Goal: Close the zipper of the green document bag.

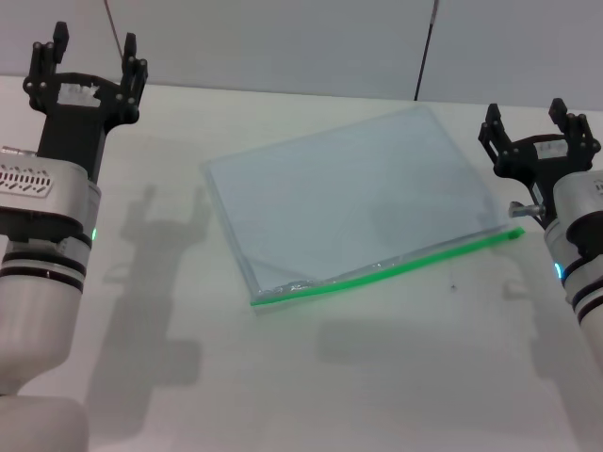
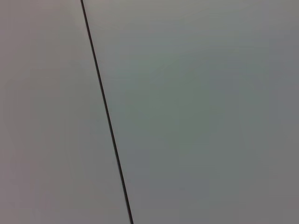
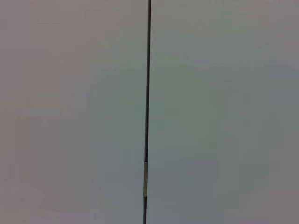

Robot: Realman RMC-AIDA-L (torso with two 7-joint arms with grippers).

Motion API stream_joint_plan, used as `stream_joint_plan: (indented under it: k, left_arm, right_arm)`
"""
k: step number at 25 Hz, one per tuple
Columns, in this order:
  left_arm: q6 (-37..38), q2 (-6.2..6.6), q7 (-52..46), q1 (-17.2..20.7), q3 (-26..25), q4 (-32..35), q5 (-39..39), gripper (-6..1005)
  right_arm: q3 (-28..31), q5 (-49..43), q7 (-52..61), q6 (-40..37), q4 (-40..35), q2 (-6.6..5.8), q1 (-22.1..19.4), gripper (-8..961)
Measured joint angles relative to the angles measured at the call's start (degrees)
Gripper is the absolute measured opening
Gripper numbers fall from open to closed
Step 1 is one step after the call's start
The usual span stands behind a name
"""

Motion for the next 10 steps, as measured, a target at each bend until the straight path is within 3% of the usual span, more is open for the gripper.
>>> stream_joint_plan:
  k: [10]
  left_arm:
    - [0.1, 0.00, 0.0, 0.1, 0.0, 0.0, 0.0, 733]
  right_arm:
    - [-0.1, 0.0, 0.0, -0.1, 0.0, 0.07, 0.0, 803]
